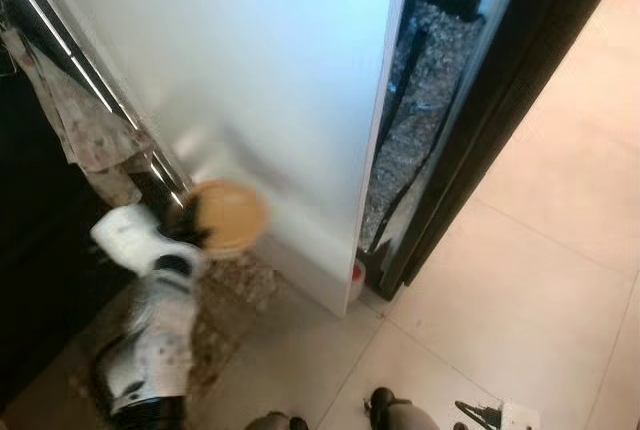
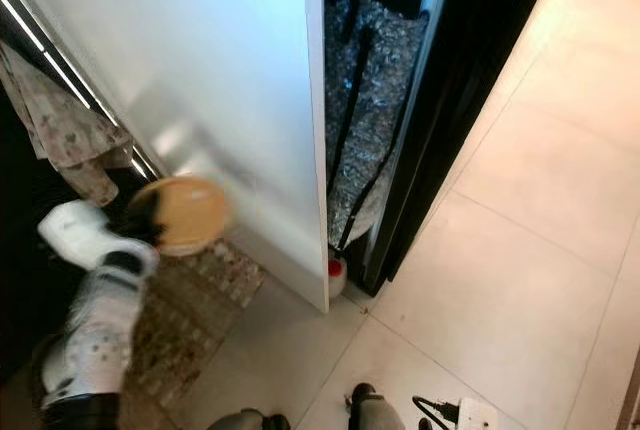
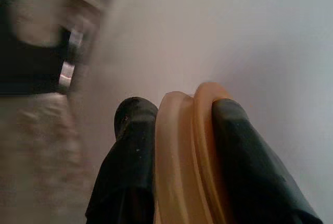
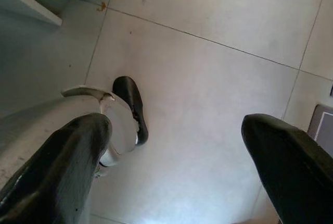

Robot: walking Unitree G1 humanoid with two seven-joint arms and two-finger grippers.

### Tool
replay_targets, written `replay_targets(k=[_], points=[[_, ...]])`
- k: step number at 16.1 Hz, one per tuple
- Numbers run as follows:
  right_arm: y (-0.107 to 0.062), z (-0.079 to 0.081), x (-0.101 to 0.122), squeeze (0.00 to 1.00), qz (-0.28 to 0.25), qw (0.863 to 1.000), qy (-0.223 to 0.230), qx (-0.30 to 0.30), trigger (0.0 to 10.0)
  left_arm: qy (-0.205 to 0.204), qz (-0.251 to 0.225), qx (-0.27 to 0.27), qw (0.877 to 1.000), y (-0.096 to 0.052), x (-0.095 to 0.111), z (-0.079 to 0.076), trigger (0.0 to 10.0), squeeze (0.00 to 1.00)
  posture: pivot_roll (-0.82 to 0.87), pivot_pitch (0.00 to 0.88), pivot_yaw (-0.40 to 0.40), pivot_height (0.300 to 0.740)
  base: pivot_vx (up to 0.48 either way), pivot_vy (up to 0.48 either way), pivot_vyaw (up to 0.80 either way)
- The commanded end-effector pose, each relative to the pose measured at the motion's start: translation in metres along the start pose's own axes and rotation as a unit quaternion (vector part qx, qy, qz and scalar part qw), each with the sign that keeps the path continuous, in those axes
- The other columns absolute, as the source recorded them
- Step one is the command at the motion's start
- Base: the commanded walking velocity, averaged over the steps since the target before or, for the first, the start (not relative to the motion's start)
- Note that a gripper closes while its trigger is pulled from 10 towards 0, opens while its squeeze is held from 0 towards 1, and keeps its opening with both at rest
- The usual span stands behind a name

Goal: Restocking fridge

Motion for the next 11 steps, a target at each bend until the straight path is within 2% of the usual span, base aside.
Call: replay_targets(k=[1, 3, 4, 6, 8, 9, 10, 11], points=[[-0.004, 0.005, -0.019, 0.00, 0.031, 1.000, 0.006, 0.004, 10.0, 0.050, 0.025, 0.067, 0.996, 0.001, -0.012, 0.023, 10.0, 0.00, -0.03, 0.215, 0.114, 0.740, 0.000, 0.000, 0.00], [-0.003, 0.006, -0.019, 0.00, 0.030, 1.000, 0.007, 0.004, 10.0, 0.089, 0.081, 0.071, 0.990, 0.005, -0.036, 0.030, 10.0, 0.00, -0.03, 0.212, 0.116, 0.740, 0.000, 0.000, 0.00], [-0.003, 0.006, -0.019, 0.00, 0.030, 1.000, 0.009, 0.004, 10.0, 0.110, 0.104, 0.057, 0.987, 0.010, -0.050, 0.032, 10.0, 0.00, -0.03, 0.208, 0.119, 0.740, 0.000, 0.000, 0.00], [-0.003, 0.008, -0.019, 0.00, 0.028, 1.000, 0.013, 0.005, 10.0, 0.143, 0.165, 0.060, 0.974, 0.015, -0.083, 0.050, 10.0, 0.00, -0.03, 0.202, 0.124, 0.740, 0.000, 0.000, 0.00], [-0.003, 0.011, -0.019, 0.00, 0.027, 0.999, 0.016, 0.006, 10.0, 0.159, 0.235, 0.091, 0.955, 0.006, -0.112, 0.075, 10.0, 0.00, -0.04, 0.198, 0.127, 0.740, 0.000, 0.000, 0.00], [-0.003, 0.012, -0.019, 0.00, 0.025, 0.999, 0.019, 0.006, 10.0, 0.157, 0.275, 0.123, 0.941, -0.007, -0.127, 0.094, 10.0, 0.00, -0.05, 0.198, 0.128, 0.740, 0.000, 0.000, 0.00], [-0.002, 0.012, -0.019, 0.00, 0.025, 0.999, 0.019, 0.006, 10.0, 0.148, 0.283, 0.135, 0.938, -0.011, -0.130, 0.100, 10.0, 0.00, -0.05, 0.194, 0.123, 0.740, 0.000, 0.000, 0.00], [-0.002, 0.011, -0.018, 0.00, 0.026, 0.999, 0.017, 0.006, 10.0, 0.113, 0.294, 0.169, 0.934, -0.021, -0.137, 0.114, 10.0, 0.00, -0.06, 0.184, 0.100, 0.740, 0.000, 0.000, 0.00]])
Point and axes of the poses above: a point about 5 cm out from each wrist's last joint towards the gripper, its own y axis pointing out of the wrist towards the gripper, its own x axis along the axis of the wrist's last joint, z = x × y, the point moved 2 cm from there along y, pointing out of the wrist towards the gripper, and after that the axes turned 13 degrees about y, right-handed, at the moved point
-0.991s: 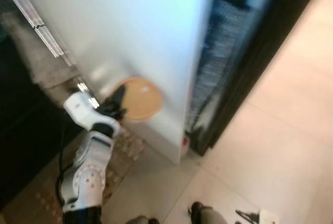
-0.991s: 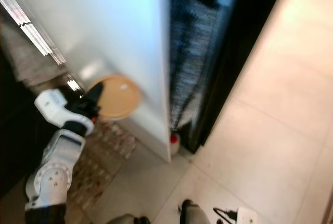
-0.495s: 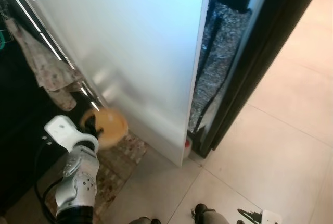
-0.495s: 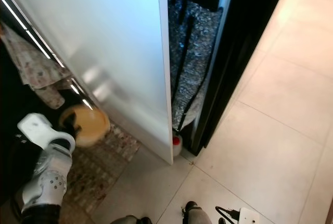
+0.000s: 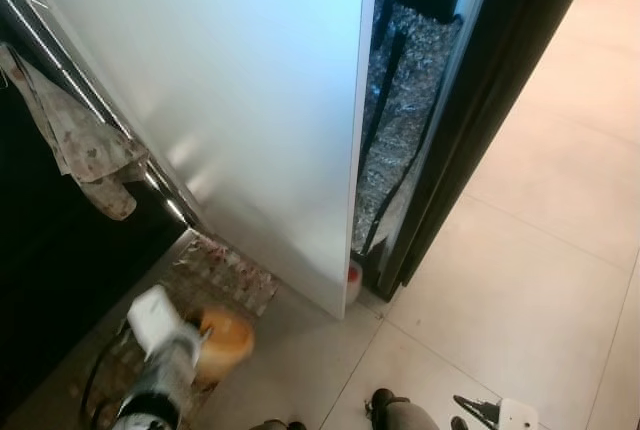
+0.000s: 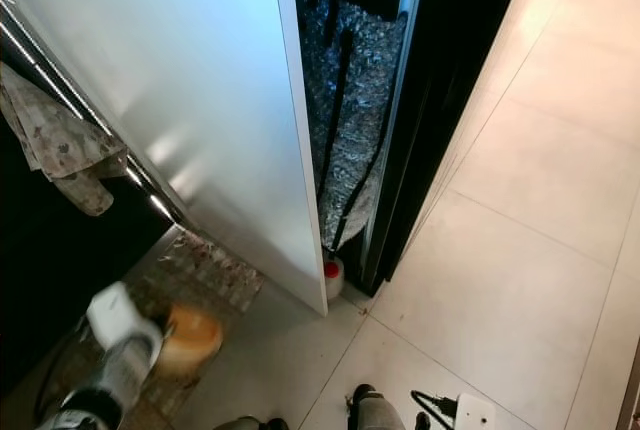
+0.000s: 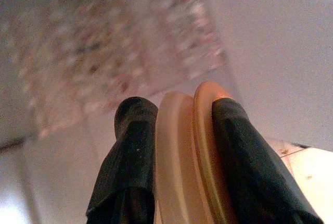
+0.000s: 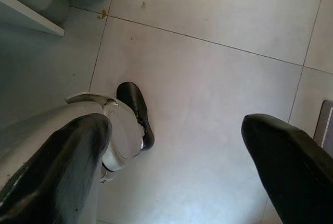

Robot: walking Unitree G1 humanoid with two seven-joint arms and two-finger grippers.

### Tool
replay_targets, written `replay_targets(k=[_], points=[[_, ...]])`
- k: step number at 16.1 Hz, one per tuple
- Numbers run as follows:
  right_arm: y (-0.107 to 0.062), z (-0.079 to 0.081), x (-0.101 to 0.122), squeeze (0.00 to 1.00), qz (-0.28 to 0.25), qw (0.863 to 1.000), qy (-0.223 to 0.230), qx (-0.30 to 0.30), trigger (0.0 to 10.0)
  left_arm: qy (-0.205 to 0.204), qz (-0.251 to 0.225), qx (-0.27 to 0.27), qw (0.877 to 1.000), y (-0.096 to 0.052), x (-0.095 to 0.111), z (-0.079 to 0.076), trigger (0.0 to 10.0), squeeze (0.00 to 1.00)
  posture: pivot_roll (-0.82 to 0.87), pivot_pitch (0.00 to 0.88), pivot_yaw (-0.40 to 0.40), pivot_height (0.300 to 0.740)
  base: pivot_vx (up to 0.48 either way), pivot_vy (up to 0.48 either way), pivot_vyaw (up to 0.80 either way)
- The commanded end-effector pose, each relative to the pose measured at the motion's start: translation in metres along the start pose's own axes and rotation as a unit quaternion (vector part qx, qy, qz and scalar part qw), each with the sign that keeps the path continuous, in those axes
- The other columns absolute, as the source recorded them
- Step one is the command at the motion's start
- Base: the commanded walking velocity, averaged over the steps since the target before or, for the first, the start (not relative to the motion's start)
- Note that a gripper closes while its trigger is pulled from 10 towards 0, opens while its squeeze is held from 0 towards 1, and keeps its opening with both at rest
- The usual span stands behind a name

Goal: Restocking fridge

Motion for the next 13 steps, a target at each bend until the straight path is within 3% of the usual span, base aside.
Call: replay_targets(k=[1, 3, 6, 13], points=[[-0.004, 0.002, -0.020, 0.00, 0.035, 0.999, 0.002, 0.002, 10.0, -0.028, 0.020, 0.032, 0.999, -0.001, -0.017, 0.023, 10.0, 0.00, -0.06, 0.166, 0.081, 0.740, 0.000, 0.000, 0.00], [-0.003, 0.001, -0.017, 0.00, 0.036, 0.999, -0.008, 0.003, 10.0, -0.037, 0.042, 0.050, 0.997, -0.005, -0.035, 0.037, 10.0, 0.00, -0.07, 0.137, 0.053, 0.740, 0.000, 0.000, 0.00], [0.001, 0.001, -0.004, 0.00, 0.027, 0.999, -0.023, 0.009, 10.0, -0.041, 0.058, 0.027, 0.997, -0.009, -0.051, 0.034, 10.0, 0.00, -0.07, 0.100, 0.018, 0.740, 0.000, 0.000, 0.00], [0.012, 0.021, 0.031, 0.00, -0.007, 0.999, -0.032, 0.025, 10.0, -0.026, 0.037, -0.009, 0.999, -0.003, -0.031, 0.012, 10.0, 0.00, -0.09, 0.007, 0.064, 0.740, 0.000, 0.000, 0.00]])
Point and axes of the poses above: a point about 5 cm out from each wrist's last joint towards the gripper, its own y axis pointing out of the wrist towards the gripper, its own x axis along the axis of the wrist's last joint, z = x × y, the point moved 2 cm from there along y, pointing out of the wrist towards the gripper, and after that the axes turned 13 degrees about y, right-handed, at the moved point
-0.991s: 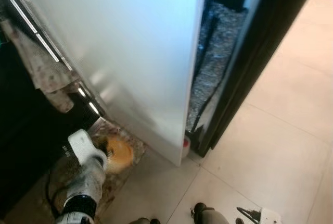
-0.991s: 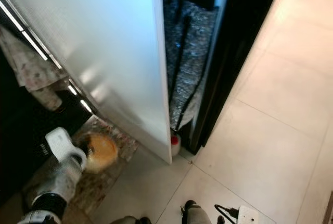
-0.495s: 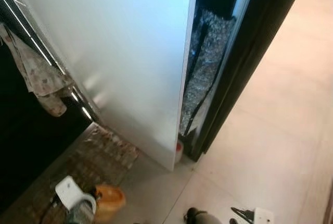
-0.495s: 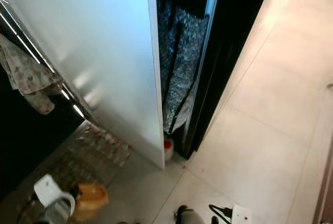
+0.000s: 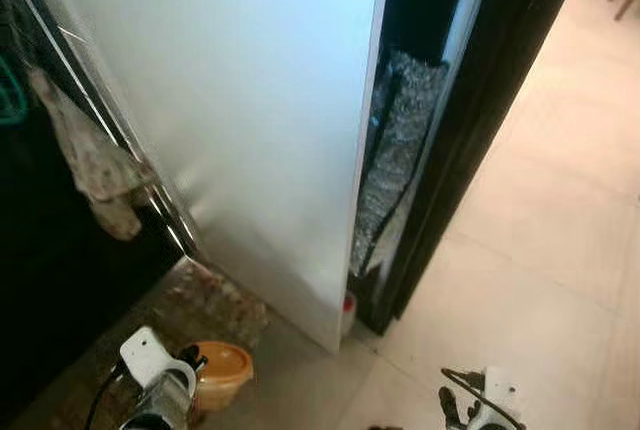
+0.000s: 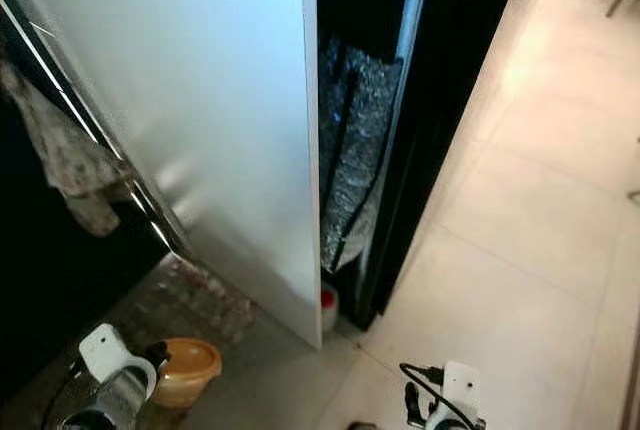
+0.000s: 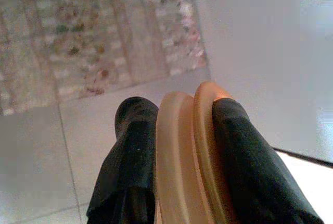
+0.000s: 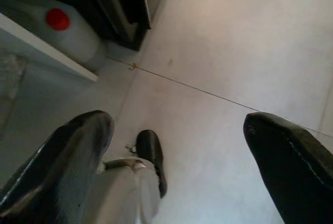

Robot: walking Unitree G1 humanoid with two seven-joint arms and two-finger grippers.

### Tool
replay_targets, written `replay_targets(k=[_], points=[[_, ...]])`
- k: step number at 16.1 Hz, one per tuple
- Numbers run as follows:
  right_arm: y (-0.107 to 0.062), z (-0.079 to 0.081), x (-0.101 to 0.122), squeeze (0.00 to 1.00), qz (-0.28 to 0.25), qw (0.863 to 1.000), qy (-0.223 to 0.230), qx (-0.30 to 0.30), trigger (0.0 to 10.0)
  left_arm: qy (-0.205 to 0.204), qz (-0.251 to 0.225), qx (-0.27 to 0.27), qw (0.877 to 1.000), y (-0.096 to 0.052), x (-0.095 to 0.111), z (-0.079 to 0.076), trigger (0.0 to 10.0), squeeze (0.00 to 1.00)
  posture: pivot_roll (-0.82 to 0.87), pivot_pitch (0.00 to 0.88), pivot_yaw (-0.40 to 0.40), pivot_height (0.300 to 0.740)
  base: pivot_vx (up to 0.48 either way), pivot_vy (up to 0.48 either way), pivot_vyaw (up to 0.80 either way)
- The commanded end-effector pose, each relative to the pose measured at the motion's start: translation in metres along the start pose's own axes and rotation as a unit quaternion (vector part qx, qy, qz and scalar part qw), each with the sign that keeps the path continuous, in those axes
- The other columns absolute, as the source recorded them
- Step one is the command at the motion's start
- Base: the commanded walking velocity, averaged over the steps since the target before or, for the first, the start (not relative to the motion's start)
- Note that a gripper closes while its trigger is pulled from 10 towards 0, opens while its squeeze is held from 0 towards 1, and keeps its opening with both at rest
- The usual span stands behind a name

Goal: Restocking fridge

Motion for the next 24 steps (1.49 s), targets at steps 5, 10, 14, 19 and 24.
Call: replay_targets(k=[5, 10, 14, 19, 24], points=[[0.000, -0.003, -0.001, 0.00, 0.014, 1.000, -0.016, -0.007, 10.0, 0.004, 0.027, 0.012, 1.000, -0.003, -0.018, 0.008, 10.0, 0.00, -0.09, 0.000, 0.051, 0.740, 0.000, 0.000, 0.00], [-0.001, -0.008, -0.002, 0.00, 0.018, 1.000, -0.022, -0.009, 10.0, -0.025, 0.040, 0.063, 0.997, -0.009, -0.033, 0.038, 10.0, 0.00, -0.07, 0.000, 0.023, 0.740, 0.000, 0.000, 0.00], [-0.001, -0.009, -0.003, 0.00, 0.021, 0.999, -0.025, -0.010, 10.0, -0.026, 0.047, 0.080, 0.995, -0.012, -0.039, 0.054, 10.0, 0.00, -0.07, 0.000, 0.026, 0.740, 0.000, 0.000, 0.00], [-0.001, -0.009, -0.003, 0.00, 0.019, 0.999, -0.025, -0.011, 10.0, -0.010, 0.063, 0.066, 0.996, -0.014, -0.050, 0.049, 10.0, 0.00, -0.07, 0.000, 0.025, 0.740, 0.000, -0.180, 0.00], [0.000, -0.007, 0.000, 0.00, 0.015, 1.000, -0.022, -0.011, 10.0, 0.000, 0.065, 0.061, 0.996, -0.014, -0.050, 0.048, 10.0, 0.00, -0.07, 0.000, 0.024, 0.740, 0.000, -0.259, 0.00]])
Point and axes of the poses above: a point about 5 cm out from each wrist's last joint towards the gripper, its own y axis pointing out of the wrist towards the gripper, its own x axis along the axis of the wrist's last joint, z = x × y, the point moved 2 cm from there along y, pointing out of the wrist towards the gripper, and after that the axes turned 13 degrees about y, right-handed, at the moved point
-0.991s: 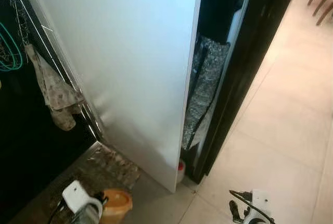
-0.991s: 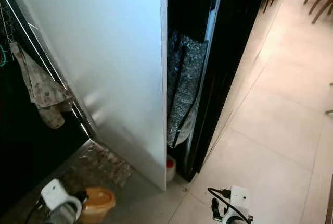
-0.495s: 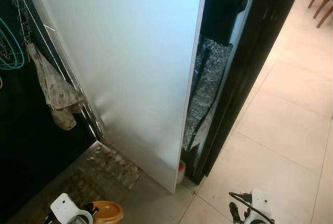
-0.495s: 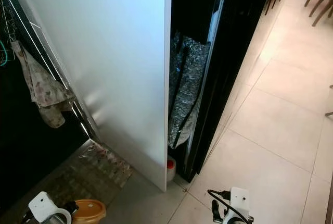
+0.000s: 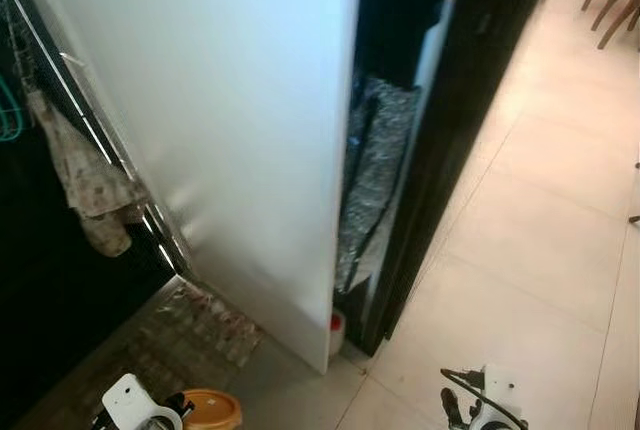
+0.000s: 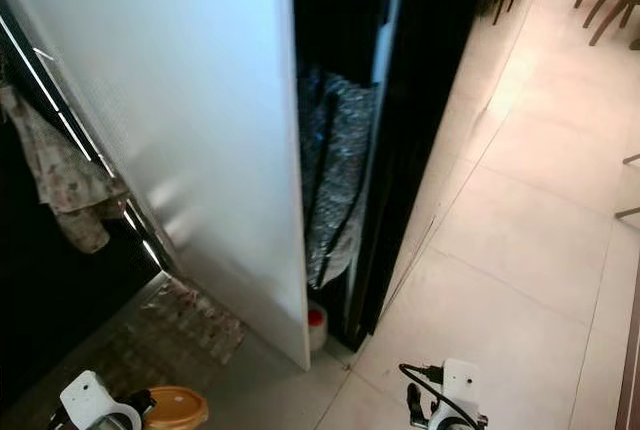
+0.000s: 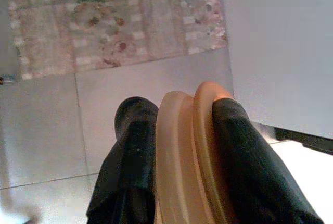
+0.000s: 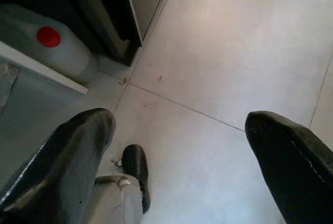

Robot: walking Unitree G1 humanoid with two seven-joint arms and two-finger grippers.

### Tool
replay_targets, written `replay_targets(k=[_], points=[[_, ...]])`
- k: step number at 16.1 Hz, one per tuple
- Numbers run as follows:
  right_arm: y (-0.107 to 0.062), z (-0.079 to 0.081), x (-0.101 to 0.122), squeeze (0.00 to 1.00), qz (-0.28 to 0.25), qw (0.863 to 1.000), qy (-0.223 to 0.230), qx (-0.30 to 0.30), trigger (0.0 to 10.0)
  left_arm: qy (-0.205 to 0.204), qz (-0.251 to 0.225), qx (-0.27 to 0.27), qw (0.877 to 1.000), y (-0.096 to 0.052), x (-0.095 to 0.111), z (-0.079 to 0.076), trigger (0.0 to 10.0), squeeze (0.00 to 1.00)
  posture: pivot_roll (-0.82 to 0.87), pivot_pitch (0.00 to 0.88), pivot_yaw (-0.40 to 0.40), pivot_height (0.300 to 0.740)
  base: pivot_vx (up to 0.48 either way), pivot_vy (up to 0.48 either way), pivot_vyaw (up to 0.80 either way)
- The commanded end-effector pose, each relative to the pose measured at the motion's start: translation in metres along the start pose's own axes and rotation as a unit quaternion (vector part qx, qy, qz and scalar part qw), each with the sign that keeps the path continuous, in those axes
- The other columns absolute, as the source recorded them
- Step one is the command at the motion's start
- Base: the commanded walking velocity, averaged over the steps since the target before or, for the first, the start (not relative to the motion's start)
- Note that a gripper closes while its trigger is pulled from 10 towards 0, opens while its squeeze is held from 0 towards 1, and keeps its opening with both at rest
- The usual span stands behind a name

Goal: Restocking fridge

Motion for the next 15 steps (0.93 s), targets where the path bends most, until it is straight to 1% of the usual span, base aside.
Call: replay_targets(k=[1, 3, 6, 10, 11, 13, 15], points=[[0.000, 0.000, -0.001, 0.00, 0.003, 1.000, 0.006, -0.003, 10.0, 0.010, 0.015, 0.006, 1.000, -0.001, -0.007, 0.006, 10.0, 0.00, -0.07, 0.000, 0.025, 0.740, 0.000, 0.000, 0.00], [0.000, 0.001, 0.000, 0.00, 0.000, 1.000, 0.009, -0.003, 10.0, 0.019, 0.020, -0.005, 1.000, -0.001, -0.008, 0.004, 10.0, 0.00, -0.07, 0.002, 0.025, 0.740, 0.000, 0.000, 0.00], [0.000, 0.001, 0.001, 0.00, -0.001, 1.000, 0.003, -0.002, 10.0, 0.020, 0.019, -0.012, 1.000, -0.001, -0.009, -0.001, 10.0, 0.00, -0.07, 0.012, 0.026, 0.740, 0.000, 0.000, 0.00], [0.001, 0.002, 0.000, 0.00, 0.001, 1.000, 0.014, -0.002, 10.0, 0.026, 0.017, -0.017, 0.999, -0.001, -0.009, -0.007, 10.0, 0.00, -0.07, 0.020, 0.028, 0.740, 0.000, 0.000, 0.00], [0.001, 0.002, 0.000, 0.00, 0.001, 1.000, 0.008, -0.004, 10.0, 0.027, 0.016, -0.017, 0.999, -0.001, -0.009, -0.008, 10.0, 0.00, -0.07, 0.024, 0.030, 0.740, 0.000, 0.000, -0.74], [0.001, 0.002, 0.001, 0.00, 0.000, 1.000, 0.013, -0.006, 10.0, 0.014, 0.013, -0.015, 1.000, -0.001, -0.007, -0.009, 10.0, 0.00, -0.07, 0.027, 0.030, 0.740, 0.000, 0.000, -0.74], [0.001, 0.002, 0.001, 0.00, 0.001, 1.000, 0.008, -0.004, 10.0, 0.019, 0.012, -0.017, 1.000, -0.001, -0.006, -0.010, 10.0, 0.00, -0.07, 0.029, 0.032, 0.740, 0.000, 0.000, -0.74]])
Point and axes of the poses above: a point about 5 cm out from each wrist's last joint towards the gripper, its own y axis pointing out of the wrist towards the gripper, its own x axis along the axis of the wrist's last joint, z = x × y, the point moved 2 cm from there along y, pointing out of the wrist towards the gripper, and after that the axes turned 13 degrees about y, right-handed, at the moved point
